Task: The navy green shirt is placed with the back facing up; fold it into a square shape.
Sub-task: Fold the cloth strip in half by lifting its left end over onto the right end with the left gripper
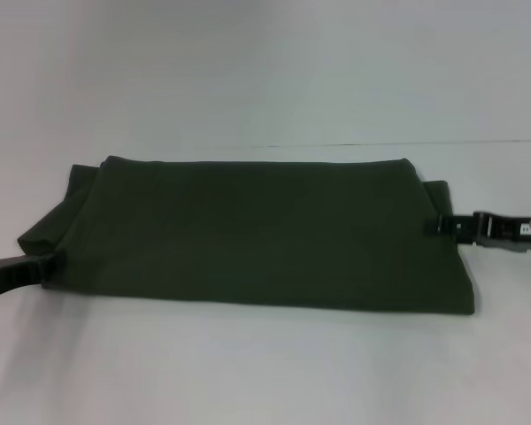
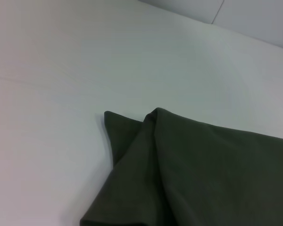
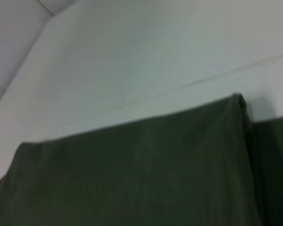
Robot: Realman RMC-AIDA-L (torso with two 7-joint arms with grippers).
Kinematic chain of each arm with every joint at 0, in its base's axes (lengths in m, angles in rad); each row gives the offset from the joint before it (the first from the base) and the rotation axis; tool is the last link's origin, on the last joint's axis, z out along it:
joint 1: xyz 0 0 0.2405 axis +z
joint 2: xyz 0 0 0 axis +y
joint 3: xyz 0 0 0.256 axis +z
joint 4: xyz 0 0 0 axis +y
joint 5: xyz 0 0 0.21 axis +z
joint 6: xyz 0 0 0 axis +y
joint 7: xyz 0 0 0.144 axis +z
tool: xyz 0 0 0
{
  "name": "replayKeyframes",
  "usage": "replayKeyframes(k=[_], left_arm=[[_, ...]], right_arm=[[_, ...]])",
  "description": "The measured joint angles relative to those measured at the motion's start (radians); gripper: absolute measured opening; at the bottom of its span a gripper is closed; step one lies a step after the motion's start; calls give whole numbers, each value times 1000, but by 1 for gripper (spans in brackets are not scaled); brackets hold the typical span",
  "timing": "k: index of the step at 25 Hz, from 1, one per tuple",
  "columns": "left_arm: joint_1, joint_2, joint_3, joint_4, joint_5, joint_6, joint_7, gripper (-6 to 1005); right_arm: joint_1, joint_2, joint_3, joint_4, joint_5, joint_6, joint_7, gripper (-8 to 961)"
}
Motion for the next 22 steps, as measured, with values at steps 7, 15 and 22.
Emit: replayKeyframes(k=[7,15,22], left_arm=[[-7,0,0,-1,0,-1,-2,47],[-11,-1,0,-4,0,-9,0,9],[-12,1,0,-4,0,-10,2,-1]], right_arm=[[-13,-2,0,-2,-11,-6,5,806],[-2,23,-2,0,-11,88,-6,806],[10,40,-3,14,-12,121,-14,807]])
